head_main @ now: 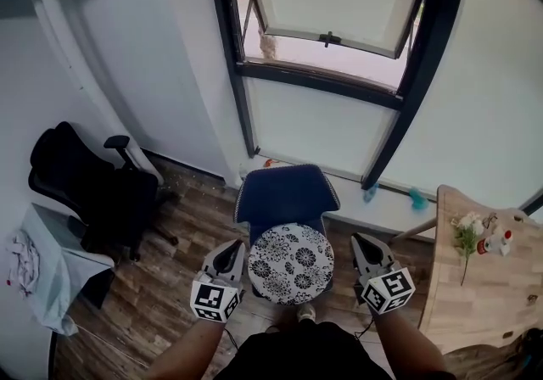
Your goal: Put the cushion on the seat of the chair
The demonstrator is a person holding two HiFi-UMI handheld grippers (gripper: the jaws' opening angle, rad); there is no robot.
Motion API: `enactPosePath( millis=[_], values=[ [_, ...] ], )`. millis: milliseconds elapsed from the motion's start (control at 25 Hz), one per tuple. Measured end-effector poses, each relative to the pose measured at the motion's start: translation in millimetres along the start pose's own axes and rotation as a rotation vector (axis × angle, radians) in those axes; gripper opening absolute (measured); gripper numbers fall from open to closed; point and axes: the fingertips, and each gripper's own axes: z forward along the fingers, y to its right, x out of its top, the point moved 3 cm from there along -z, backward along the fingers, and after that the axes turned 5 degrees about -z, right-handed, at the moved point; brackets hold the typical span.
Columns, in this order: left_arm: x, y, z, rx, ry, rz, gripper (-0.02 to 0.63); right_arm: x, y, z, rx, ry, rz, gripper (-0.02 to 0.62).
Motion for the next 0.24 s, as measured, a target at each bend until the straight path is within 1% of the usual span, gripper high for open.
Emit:
enactPosePath(
  millis=[120, 240],
  values=[
    [4.3, 1.4, 0.1, 0.007, 0.02, -0.014, 0.012, 3.2, 2.3, 1.1, -0.002, 0.003, -0.009, 0.023],
    [4.8, 6.3, 0.7, 0.002, 0.021, -0.011, 0.012, 6.0, 4.8, 1.6, -0.008, 0.009, -0.01, 0.023]
  ],
)
